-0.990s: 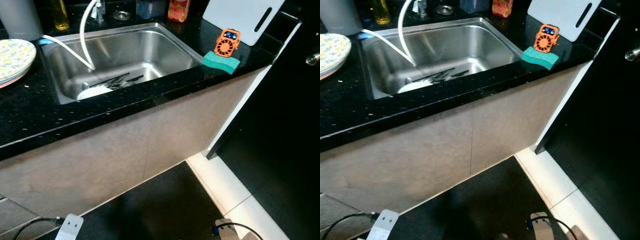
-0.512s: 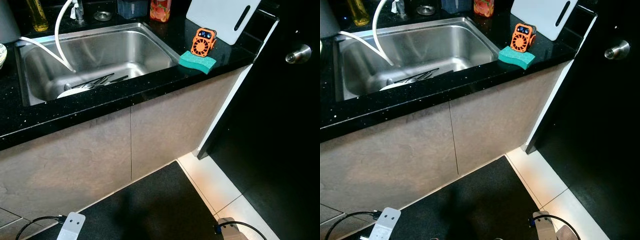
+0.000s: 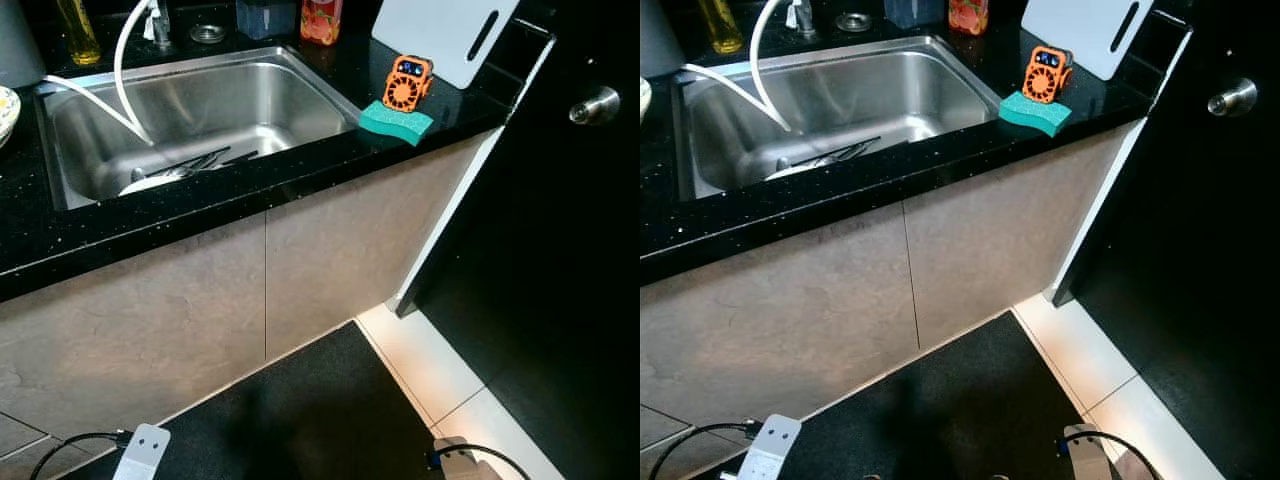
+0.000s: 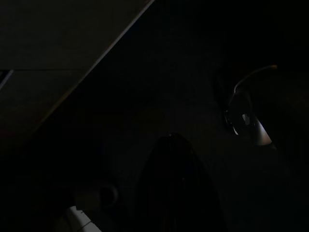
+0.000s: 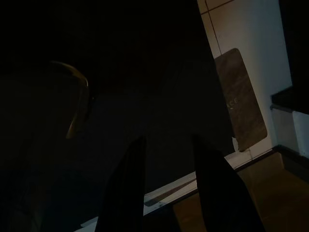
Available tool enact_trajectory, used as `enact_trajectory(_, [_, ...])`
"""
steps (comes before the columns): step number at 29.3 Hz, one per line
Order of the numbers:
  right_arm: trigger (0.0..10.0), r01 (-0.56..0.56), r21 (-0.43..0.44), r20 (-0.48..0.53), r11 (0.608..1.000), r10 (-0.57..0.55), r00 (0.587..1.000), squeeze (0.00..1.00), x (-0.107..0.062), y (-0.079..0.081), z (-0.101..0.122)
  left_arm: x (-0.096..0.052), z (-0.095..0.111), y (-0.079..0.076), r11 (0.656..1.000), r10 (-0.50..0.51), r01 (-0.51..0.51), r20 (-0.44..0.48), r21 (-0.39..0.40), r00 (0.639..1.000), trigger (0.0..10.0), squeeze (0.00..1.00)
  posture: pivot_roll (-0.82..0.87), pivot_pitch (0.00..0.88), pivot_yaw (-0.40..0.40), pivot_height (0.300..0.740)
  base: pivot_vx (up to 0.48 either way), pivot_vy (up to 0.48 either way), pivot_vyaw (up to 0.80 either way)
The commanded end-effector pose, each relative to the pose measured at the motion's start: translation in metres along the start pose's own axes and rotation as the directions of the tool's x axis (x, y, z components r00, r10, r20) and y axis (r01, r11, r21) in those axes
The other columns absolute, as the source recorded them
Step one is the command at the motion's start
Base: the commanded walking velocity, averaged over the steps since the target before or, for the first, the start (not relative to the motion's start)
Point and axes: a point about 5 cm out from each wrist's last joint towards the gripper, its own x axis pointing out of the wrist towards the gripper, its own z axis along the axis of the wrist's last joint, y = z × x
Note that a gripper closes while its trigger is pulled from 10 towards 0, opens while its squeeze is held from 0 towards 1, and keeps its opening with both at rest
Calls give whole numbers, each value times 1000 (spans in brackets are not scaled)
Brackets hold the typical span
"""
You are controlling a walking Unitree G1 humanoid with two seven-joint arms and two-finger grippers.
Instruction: Kitchen organization
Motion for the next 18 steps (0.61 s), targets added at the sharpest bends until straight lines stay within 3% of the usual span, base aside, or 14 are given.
enact_trajectory(1, [10000, 2, 9, -27, 1000, -2, 1000, 0, -1, 1, -8, -3, -10, 4, 1000, 11, -11, -37, 0, 999, 10000, 0, 79, 118, -43, 740, 0, 458, 0])
enact_trajectory(5, [10000, 2, 8, -28, 1000, -2, 1000, 0, -1, 1, -8, -3, -9, 5, 1000, 14, -14, -33, 0, 999, 10000, 0, 81, 116, -42, 740, 0, 448, 0])
enact_trajectory(18, [10000, 4, 8, -26, 1000, -4, 1000, 0, -1, 0, -6, -2, -7, 4, 1000, 4, -4, -25, 14, 1000, 10000, 0, 79, 116, -40, 740, 0, 0, 0])
